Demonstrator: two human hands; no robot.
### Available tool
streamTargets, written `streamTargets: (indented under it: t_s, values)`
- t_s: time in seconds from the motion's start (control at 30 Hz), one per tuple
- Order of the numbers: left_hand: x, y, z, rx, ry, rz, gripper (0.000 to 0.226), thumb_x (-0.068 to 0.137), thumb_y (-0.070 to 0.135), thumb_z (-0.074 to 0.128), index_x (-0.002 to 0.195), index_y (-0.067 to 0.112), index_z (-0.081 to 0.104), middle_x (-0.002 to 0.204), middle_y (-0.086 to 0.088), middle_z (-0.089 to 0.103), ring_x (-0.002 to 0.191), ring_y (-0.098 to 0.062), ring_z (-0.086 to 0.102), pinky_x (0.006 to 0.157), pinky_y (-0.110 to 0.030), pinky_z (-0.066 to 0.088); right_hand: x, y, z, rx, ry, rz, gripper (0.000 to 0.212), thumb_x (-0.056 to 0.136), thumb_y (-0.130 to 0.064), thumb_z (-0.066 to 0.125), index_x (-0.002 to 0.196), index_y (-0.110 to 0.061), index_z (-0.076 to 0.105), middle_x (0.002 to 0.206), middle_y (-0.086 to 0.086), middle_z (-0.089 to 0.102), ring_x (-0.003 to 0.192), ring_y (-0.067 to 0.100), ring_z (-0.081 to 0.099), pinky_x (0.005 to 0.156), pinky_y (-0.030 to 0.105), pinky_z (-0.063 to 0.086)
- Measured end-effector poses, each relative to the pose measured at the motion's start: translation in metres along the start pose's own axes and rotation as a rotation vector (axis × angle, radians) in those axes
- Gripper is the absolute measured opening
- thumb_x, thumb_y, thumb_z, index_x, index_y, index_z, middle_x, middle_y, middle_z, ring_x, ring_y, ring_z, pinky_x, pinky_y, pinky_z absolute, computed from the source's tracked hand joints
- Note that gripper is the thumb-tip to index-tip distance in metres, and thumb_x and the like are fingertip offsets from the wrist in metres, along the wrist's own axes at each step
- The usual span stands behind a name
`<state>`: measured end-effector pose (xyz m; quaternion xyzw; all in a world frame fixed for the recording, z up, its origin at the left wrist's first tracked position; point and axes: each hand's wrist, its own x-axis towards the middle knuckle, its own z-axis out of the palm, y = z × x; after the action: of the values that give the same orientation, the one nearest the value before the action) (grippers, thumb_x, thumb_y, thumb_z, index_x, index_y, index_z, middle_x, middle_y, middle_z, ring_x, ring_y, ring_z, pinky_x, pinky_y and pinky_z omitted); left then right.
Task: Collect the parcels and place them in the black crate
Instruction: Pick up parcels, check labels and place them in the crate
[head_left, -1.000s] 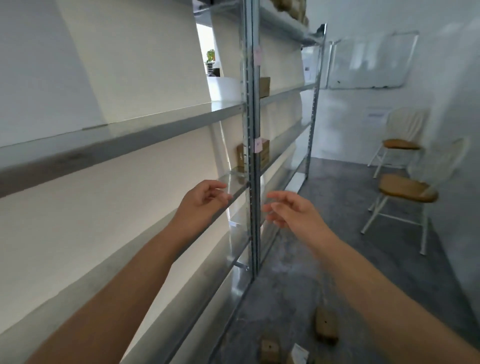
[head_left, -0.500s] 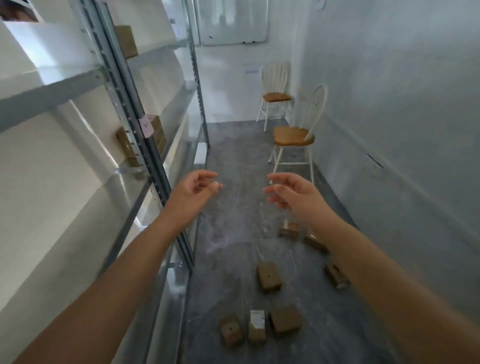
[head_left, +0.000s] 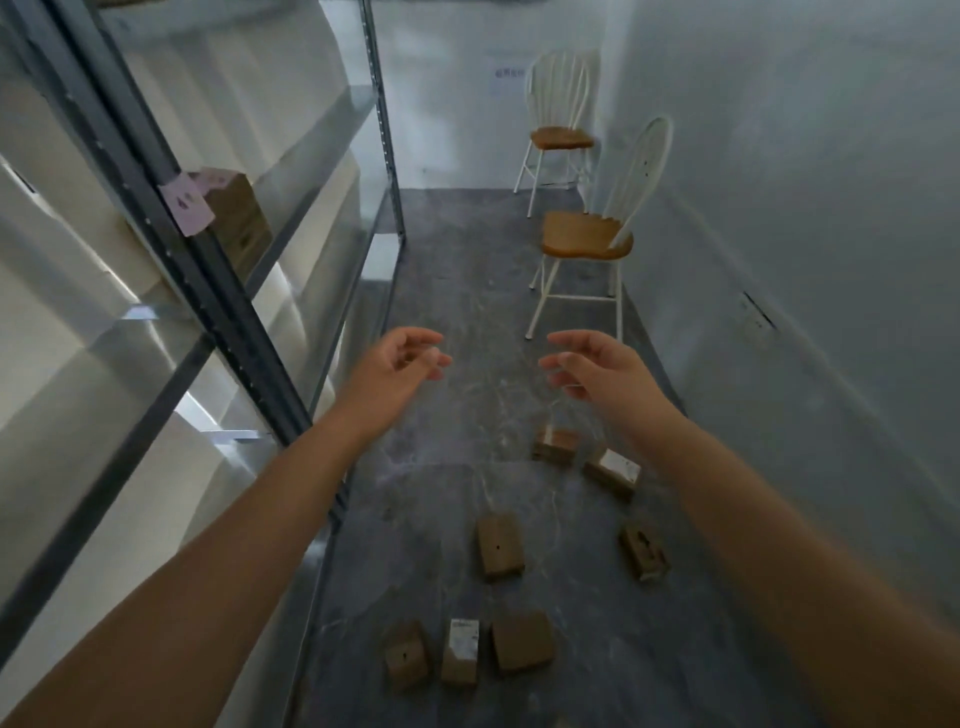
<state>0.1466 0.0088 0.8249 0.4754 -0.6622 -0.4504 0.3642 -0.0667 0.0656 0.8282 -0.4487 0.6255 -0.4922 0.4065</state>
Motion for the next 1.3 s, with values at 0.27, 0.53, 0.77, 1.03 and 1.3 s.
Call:
streamTargets:
  t_s: [0.27, 0.53, 0.77, 1.03, 1.3]
  values:
    - [0.056, -0.013, 0.036, -0.102, 0.077, -0.047, 0.022, 0.097, 0.006, 0.049, 0.117, -0.001, 0.054, 0.099, -0.011, 0.065, 0.069, 0.003, 0.064, 0.064, -0.005, 0.046, 0.074, 0.017, -0.012, 0.004, -0.052, 0.018, 0.024, 0.094, -0.005, 0.048, 0.116, -0.009, 0.057, 0.086, -0.006, 0.066, 0.066, 0.002, 0.060, 0.061, 0.011, 0.045]
    - [0.107, -0.055, 0.034, -0.142, -0.002, -0.112, 0.022, 0.094, 0.006, 0.054, 0.115, 0.002, 0.056, 0.096, -0.011, 0.065, 0.084, -0.007, 0.064, 0.075, -0.011, 0.047, 0.113, 0.050, 0.000, -0.027, 0.001, 0.055, 0.024, 0.092, -0.004, 0.051, 0.115, -0.006, 0.057, 0.097, 0.011, 0.065, 0.072, 0.008, 0.058, 0.064, 0.009, 0.045]
    - [0.143, -0.159, 0.066, -0.163, -0.046, -0.222, 0.017, 0.094, 0.005, 0.054, 0.111, 0.007, 0.055, 0.101, -0.015, 0.061, 0.088, -0.016, 0.060, 0.078, -0.014, 0.045, 0.162, 0.156, 0.021, -0.048, 0.057, 0.161, 0.020, 0.094, -0.003, 0.048, 0.111, -0.009, 0.056, 0.082, -0.006, 0.064, 0.060, -0.006, 0.060, 0.058, 0.008, 0.044]
    - [0.144, -0.395, 0.164, -0.093, -0.101, -0.371, 0.017, 0.094, 0.008, 0.056, 0.110, 0.006, 0.058, 0.106, -0.013, 0.061, 0.099, -0.019, 0.055, 0.090, -0.025, 0.045, 0.196, 0.390, 0.053, -0.095, -0.002, 0.315, 0.015, 0.093, -0.007, 0.051, 0.104, -0.016, 0.055, 0.088, -0.001, 0.063, 0.078, 0.005, 0.058, 0.068, 0.012, 0.046]
    - [0.131, -0.644, 0.263, 0.213, -0.314, -0.482, 0.037, 0.101, 0.034, 0.038, 0.124, 0.008, 0.053, 0.118, -0.007, 0.058, 0.113, -0.018, 0.053, 0.081, -0.017, 0.035, 0.210, 0.657, 0.087, -0.187, -0.042, 0.450, 0.024, 0.092, -0.008, 0.054, 0.115, -0.007, 0.059, 0.112, 0.016, 0.065, 0.090, 0.014, 0.057, 0.070, 0.012, 0.043]
